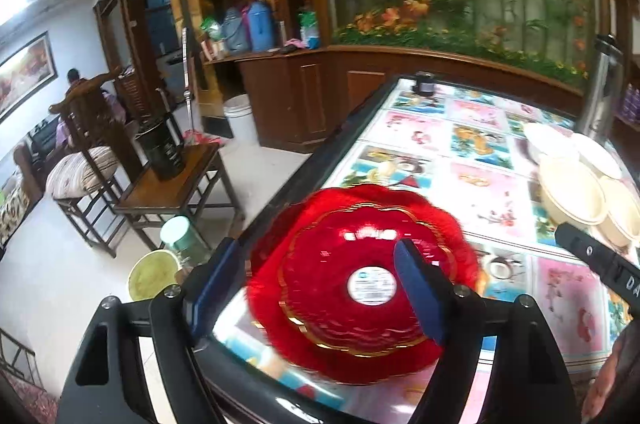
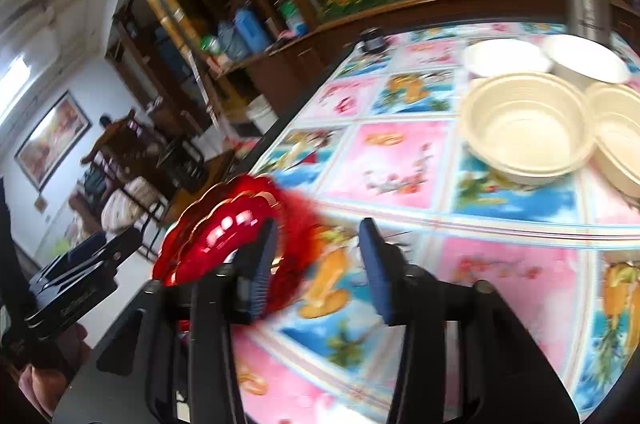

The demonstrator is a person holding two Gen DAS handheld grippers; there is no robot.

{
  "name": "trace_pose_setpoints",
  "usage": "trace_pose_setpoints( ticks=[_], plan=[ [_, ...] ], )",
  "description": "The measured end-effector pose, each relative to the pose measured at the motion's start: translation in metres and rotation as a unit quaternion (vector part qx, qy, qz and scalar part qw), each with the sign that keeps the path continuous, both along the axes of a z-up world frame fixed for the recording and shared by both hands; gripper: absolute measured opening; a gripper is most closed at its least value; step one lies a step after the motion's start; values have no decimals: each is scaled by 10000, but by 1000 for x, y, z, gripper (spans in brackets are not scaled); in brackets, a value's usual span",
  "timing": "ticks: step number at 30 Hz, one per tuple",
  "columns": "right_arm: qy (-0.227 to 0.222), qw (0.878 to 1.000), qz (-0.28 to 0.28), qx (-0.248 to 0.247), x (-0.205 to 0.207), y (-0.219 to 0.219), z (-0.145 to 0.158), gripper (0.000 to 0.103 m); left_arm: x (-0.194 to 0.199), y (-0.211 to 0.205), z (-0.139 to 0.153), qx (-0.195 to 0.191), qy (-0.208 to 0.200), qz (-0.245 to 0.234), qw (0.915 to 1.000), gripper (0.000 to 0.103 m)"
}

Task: Organize plates and bowls
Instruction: 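Open the left gripper and move it toward the beige bowls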

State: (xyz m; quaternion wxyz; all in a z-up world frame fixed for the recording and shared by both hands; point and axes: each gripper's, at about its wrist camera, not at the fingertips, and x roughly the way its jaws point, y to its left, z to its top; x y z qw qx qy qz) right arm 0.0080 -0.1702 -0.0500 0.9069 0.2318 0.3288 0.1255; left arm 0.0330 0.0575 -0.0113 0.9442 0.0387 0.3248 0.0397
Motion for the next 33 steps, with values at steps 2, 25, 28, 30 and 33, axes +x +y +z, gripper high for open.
trace_pose_setpoints(
  ticks=[2, 25, 28, 30, 33],
  plan=[
    [-8, 10000, -66, -1, -1, -7, 0, 44, 0, -11, 1, -39, 21, -123, 9999, 79],
    [409, 9907, -958, 877, -24, -163, -17, 44, 21, -166, -4, -75, 379, -1415, 9892, 79],
    [720, 9841, -966, 1302, -12, -176, -24, 44, 42, -174, -7, -287, 616, -1317, 9890, 79],
    [763, 9820, -1001, 1406, -9, -180, -26, 44, 59, -180, -7, -391, 749, -1169, 9895, 79],
    [919, 9743, -905, 1848, 4, -187, -31, 44, 76, -184, -9, -584, 891, -979, 9895, 79]
  ],
)
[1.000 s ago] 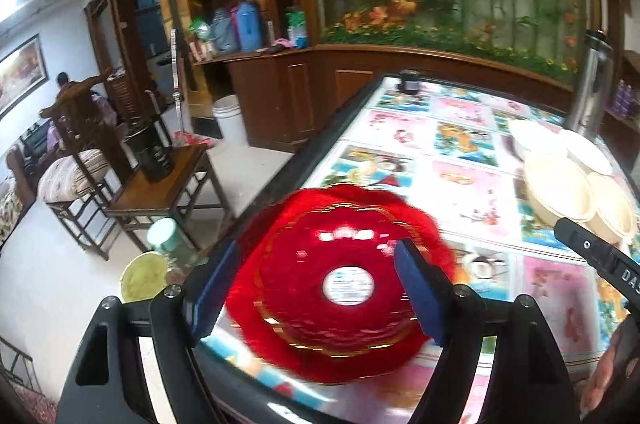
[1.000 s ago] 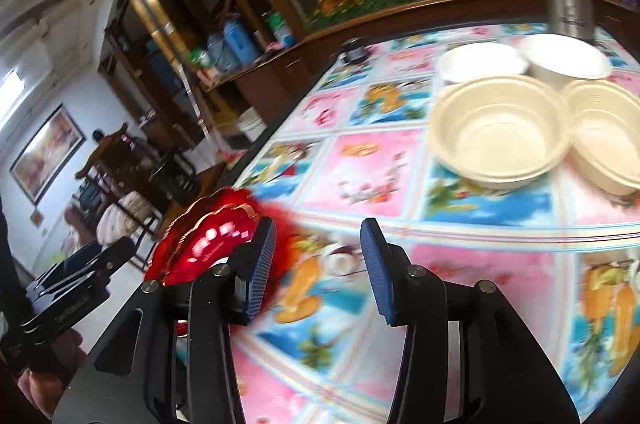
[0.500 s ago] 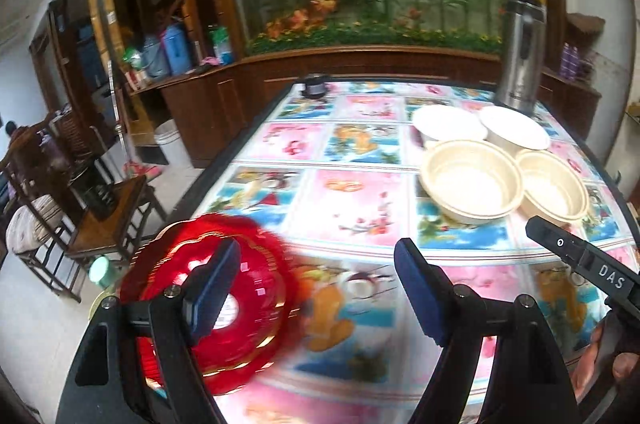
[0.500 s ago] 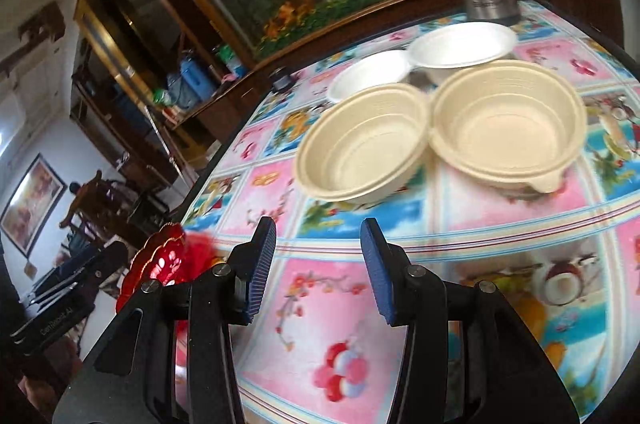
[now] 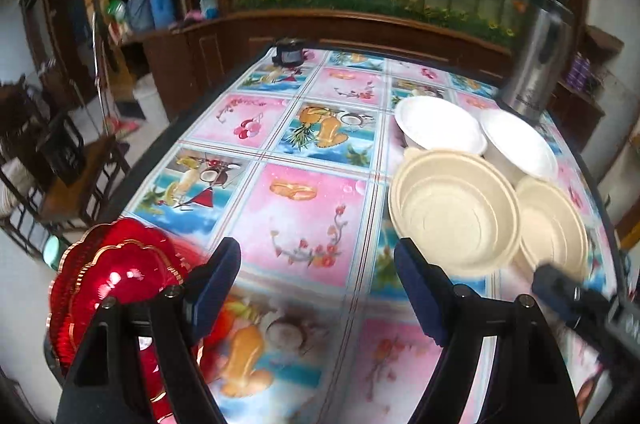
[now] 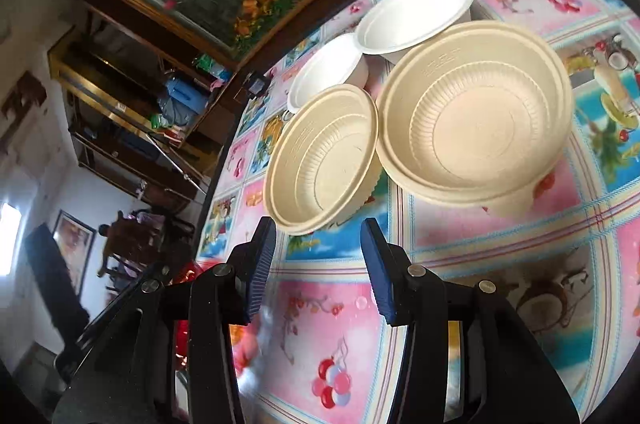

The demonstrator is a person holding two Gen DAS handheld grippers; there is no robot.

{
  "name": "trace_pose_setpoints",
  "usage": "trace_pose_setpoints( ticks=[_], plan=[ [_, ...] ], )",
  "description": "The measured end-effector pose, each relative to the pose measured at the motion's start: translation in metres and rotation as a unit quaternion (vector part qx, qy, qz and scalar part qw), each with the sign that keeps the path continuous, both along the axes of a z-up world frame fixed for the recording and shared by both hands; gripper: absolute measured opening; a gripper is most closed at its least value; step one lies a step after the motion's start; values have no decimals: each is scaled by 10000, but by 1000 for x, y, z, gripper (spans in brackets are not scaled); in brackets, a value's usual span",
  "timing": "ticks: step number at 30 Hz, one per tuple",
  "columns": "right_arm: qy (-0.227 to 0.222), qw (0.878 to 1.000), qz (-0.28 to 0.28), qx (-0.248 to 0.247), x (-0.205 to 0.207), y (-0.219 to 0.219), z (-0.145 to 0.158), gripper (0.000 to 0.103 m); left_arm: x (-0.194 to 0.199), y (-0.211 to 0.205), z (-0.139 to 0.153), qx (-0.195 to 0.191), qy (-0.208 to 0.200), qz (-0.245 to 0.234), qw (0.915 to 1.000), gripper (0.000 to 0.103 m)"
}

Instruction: Organize plates and bowls

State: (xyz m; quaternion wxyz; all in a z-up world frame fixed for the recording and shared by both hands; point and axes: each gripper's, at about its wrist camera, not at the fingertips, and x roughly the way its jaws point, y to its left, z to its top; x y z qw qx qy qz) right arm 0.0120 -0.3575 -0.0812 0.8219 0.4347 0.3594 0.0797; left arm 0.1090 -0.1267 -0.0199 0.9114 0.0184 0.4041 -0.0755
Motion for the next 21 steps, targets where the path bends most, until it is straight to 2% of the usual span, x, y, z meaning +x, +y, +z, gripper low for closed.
trace_pose_setpoints(
  ticks=[2, 7, 11, 14, 21],
  plan=[
    [30, 9992, 5, 390, 5, -3, -6, 45, 10, -3, -4, -103, 137, 74, 9998, 79],
    [165, 9963, 9, 842, 18, -2, -20, 45, 36, -4, -14, -500, 508, 277, 9971, 79],
    [186, 9954, -1, 938, 19, -2, -26, 45, 51, -5, -22, -636, 649, 461, 9948, 79],
    [47, 9959, 4, 908, 19, -2, -26, 45, 57, -7, -25, -619, 507, 591, 9950, 79],
    [24, 9970, -19, 779, 25, -1, -28, 45, 70, -19, -38, -578, 584, 487, 9954, 79]
  ],
)
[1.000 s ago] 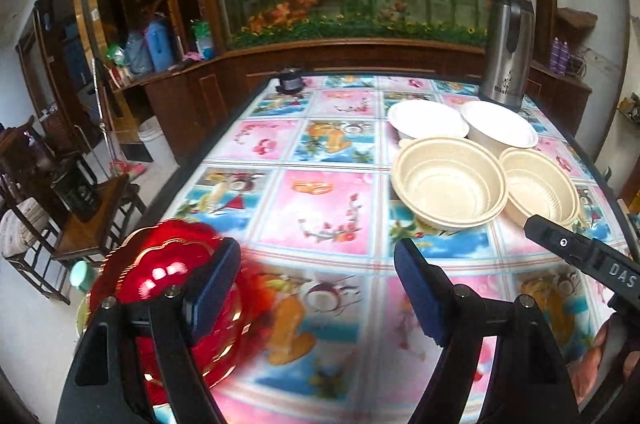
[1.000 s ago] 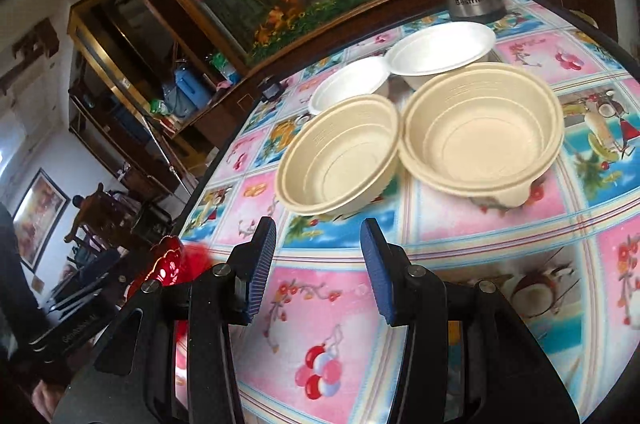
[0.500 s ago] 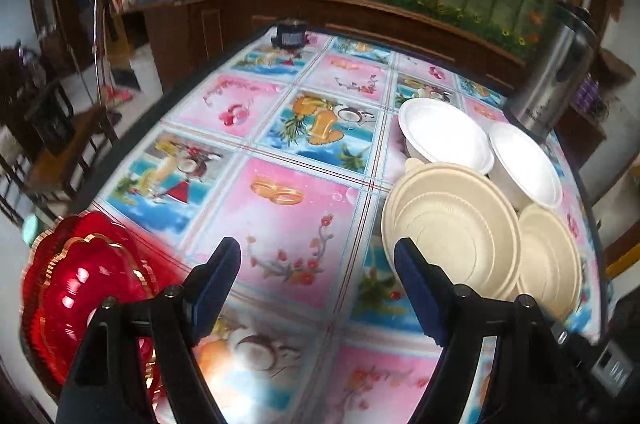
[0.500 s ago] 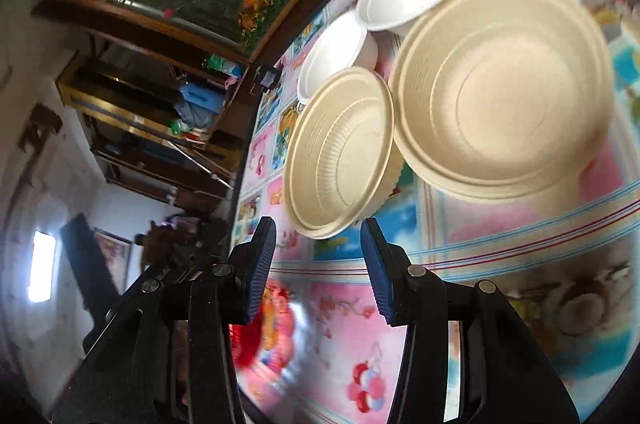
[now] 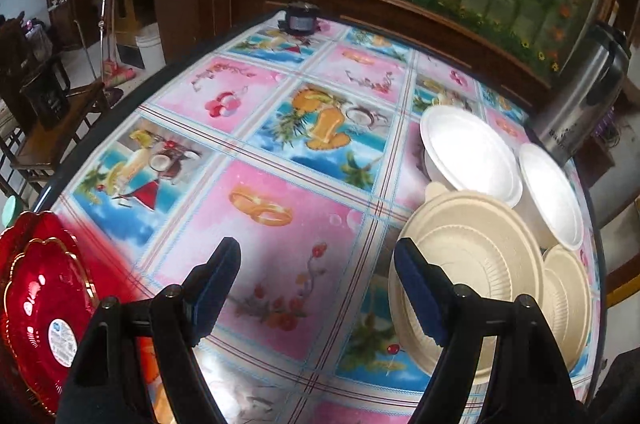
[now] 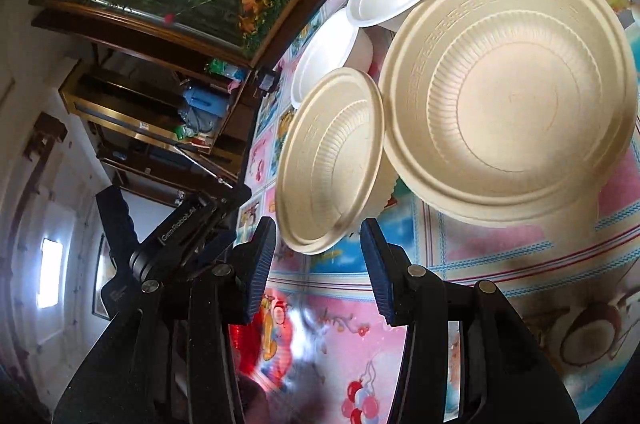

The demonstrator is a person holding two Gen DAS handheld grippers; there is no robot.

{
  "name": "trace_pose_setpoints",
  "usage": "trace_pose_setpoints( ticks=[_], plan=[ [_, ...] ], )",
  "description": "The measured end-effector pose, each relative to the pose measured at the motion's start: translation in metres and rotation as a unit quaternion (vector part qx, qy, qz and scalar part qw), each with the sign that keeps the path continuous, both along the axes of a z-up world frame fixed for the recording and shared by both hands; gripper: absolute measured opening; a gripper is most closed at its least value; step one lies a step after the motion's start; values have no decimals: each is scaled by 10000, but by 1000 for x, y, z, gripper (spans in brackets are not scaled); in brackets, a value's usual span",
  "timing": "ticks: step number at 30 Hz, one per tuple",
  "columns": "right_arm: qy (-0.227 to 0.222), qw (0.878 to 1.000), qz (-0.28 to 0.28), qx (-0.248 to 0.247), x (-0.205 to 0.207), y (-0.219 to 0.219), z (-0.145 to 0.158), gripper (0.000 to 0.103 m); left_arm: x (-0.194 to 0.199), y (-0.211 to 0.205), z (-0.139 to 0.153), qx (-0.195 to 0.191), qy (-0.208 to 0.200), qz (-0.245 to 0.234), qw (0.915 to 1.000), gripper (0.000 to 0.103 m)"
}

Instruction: Organize plates and bowls

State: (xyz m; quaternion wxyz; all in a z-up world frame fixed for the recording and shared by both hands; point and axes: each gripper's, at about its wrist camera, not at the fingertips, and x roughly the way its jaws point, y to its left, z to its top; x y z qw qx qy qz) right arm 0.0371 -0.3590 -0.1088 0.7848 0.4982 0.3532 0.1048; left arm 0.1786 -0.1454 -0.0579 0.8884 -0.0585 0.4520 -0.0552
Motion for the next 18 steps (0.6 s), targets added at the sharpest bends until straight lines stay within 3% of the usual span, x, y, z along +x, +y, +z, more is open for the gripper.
trace_pose_setpoints(
  ticks=[13, 18],
  plan=[
    [45, 9996, -158, -217, 8, -1, -2, 45, 3, 2, -13, -36, -10, -121, 9999, 79],
    [164, 9993, -182, -298, 15, 4, -5, 45, -1, -7, -13, 115, -31, -258, 9996, 79]
  ],
)
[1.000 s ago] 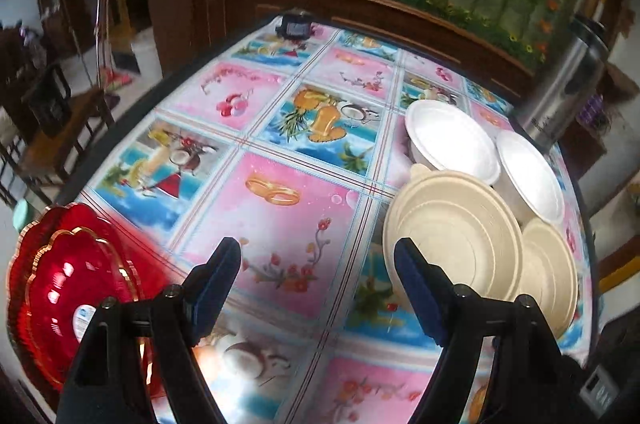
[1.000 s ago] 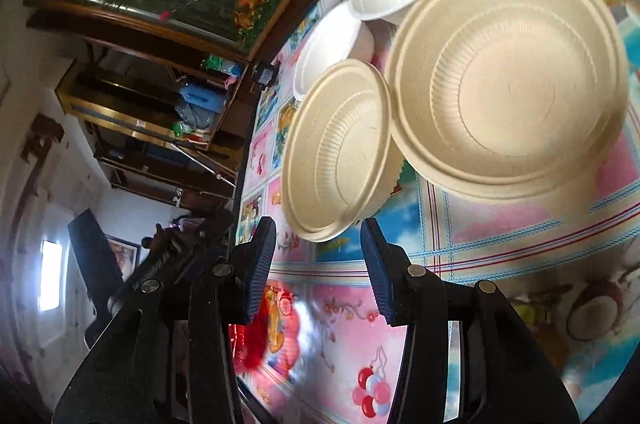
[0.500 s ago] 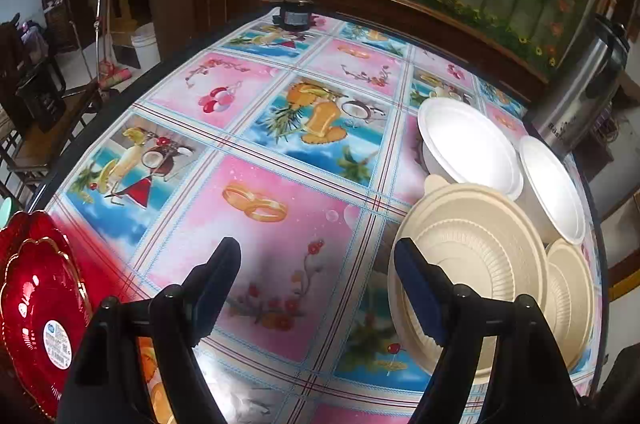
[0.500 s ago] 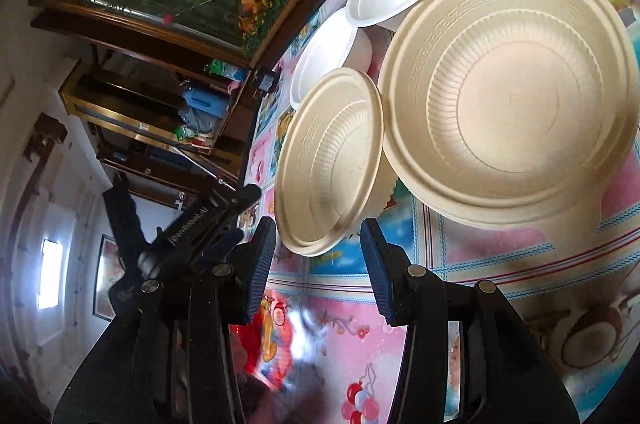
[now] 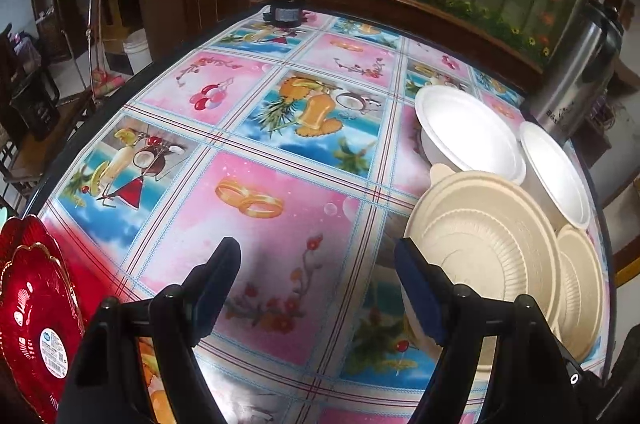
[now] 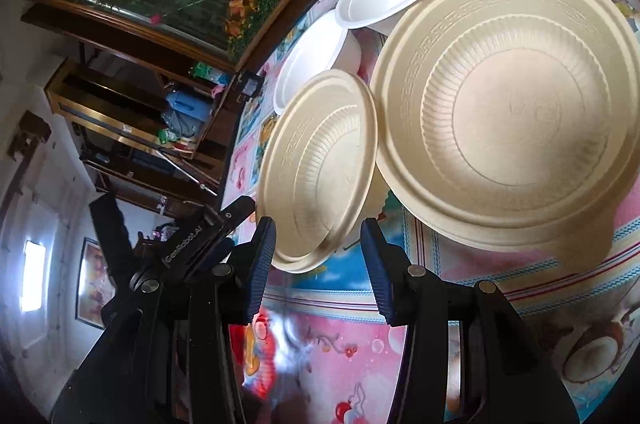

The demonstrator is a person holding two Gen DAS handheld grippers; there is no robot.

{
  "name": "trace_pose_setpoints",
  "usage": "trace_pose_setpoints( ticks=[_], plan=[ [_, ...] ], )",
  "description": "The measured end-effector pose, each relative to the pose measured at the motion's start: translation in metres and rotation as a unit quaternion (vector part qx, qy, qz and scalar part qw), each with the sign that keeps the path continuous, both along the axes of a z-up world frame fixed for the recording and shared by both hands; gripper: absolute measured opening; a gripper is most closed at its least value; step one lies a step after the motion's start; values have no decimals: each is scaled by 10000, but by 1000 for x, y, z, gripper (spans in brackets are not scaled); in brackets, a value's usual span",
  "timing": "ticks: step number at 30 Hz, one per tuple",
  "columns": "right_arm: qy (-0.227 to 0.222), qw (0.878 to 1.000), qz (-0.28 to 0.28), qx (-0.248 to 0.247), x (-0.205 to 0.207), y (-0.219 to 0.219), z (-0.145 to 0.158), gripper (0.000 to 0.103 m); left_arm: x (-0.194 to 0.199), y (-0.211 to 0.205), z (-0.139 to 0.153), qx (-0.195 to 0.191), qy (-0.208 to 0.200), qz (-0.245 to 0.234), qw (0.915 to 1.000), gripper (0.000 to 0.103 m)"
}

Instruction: Organize plates and bowls

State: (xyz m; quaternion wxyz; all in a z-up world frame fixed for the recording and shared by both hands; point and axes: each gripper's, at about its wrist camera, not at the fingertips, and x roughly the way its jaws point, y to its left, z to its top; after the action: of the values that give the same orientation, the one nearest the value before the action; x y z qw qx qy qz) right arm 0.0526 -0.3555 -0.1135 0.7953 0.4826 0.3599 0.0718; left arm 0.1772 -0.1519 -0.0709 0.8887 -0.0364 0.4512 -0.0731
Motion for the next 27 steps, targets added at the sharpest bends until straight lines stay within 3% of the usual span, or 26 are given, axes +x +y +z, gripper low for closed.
trace_pose_setpoints(
  ticks=[8, 11, 13, 17, 23, 27],
  plan=[
    [11, 9997, -199, 137, 0, -7, -4, 45, -2, 10, 5, -233, -64, 88, 9997, 79],
    [23, 9994, -258, 216, -1, -10, -8, 45, 5, 20, 3, -875, 204, -33, 9959, 79],
    [24, 9994, -248, 221, -3, -10, -10, 45, 5, 28, 6, -1423, 145, -129, 9896, 79],
    [-10, 9994, -258, 221, -4, -10, -10, 45, 3, 33, 14, -1839, -43, -226, 9827, 79],
    [19, 9994, -229, 260, -5, -9, -14, 45, 9, 11, -2, -1568, 387, -485, 9857, 79],
    [-17, 9992, -236, 309, -5, -9, -14, 45, 0, 3, 3, -1144, 184, -517, 9919, 79]
  ],
)
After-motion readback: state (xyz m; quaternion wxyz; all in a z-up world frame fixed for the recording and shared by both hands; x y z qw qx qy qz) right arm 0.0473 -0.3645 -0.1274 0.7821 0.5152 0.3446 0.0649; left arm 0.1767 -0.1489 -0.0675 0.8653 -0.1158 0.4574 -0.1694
